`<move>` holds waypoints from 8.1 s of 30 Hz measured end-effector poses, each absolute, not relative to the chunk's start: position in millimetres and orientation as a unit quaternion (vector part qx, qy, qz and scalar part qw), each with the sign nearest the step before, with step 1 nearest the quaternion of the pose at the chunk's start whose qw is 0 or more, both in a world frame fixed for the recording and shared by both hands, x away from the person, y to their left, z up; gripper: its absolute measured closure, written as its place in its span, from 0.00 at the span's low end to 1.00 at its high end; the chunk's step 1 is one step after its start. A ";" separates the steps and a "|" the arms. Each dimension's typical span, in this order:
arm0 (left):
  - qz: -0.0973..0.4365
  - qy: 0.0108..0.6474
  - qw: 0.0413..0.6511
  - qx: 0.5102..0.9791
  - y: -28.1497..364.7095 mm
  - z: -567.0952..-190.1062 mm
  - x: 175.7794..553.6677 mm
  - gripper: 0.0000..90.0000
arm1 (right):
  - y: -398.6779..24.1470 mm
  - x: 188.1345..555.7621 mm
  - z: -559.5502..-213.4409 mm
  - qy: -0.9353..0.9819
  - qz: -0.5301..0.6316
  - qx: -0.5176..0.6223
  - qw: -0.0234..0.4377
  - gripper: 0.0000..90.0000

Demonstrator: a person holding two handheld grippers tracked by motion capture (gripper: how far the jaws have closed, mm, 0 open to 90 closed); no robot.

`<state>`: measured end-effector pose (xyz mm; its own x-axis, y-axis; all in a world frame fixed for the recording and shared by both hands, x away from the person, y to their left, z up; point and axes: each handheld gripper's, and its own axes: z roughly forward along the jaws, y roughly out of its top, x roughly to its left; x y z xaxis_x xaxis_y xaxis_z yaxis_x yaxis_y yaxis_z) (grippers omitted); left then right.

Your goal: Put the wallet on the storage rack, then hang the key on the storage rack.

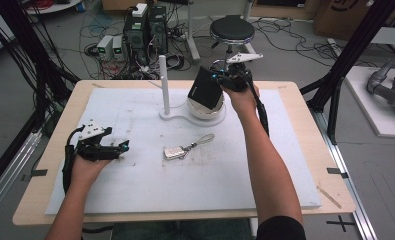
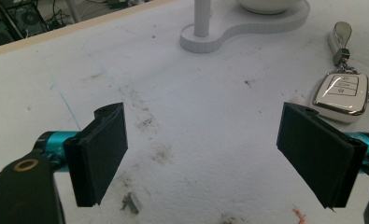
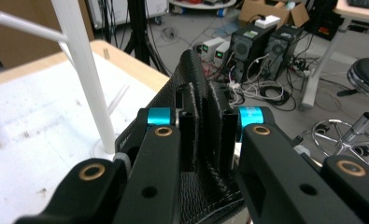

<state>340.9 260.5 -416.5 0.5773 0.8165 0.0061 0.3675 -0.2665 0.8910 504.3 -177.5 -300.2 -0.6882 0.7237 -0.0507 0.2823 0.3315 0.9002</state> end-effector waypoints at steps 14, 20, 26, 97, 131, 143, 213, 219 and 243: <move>0.244 0.394 0.464 0.755 264.6 -416.2 338.4 0.18 | -177.7 515.0 -316.4 0.778 0.459 0.339 0.263 0.93; 0.244 0.395 0.463 0.755 264.8 -416.5 338.3 0.18 | -176.5 513.3 -330.5 0.776 0.458 0.334 0.277 0.93; 0.243 0.394 0.463 0.755 264.1 -417.0 338.5 0.18 | -168.0 511.6 -335.4 0.787 0.447 0.326 0.273 0.92; 0.232 0.376 0.477 0.760 242.2 -414.0 350.5 0.18 | -291.0 363.7 -409.8 0.746 0.470 0.418 0.220 0.22; 0.167 0.320 0.504 0.785 164.5 -415.9 376.0 0.19 | -302.7 348.7 -413.3 0.756 0.448 0.418 0.231 0.22; 0.123 0.283 0.478 0.822 108.6 -426.3 397.4 0.19 | -320.4 333.7 -416.6 0.752 0.442 0.428 0.239 0.22; 0.206 0.262 0.544 0.770 142.2 -355.1 379.4 0.90 | -308.6 338.7 -421.9 0.766 0.441 0.413 0.218 0.22; 0.228 0.265 0.546 0.762 150.6 -342.0 374.5 0.90 | -303.1 343.2 -422.1 0.769 0.443 0.409 0.214 0.22; 0.304 0.294 0.517 0.744 170.5 -285.2 399.7 0.90 | -297.6 346.6 -422.9 0.771 0.445 0.406 0.206 0.22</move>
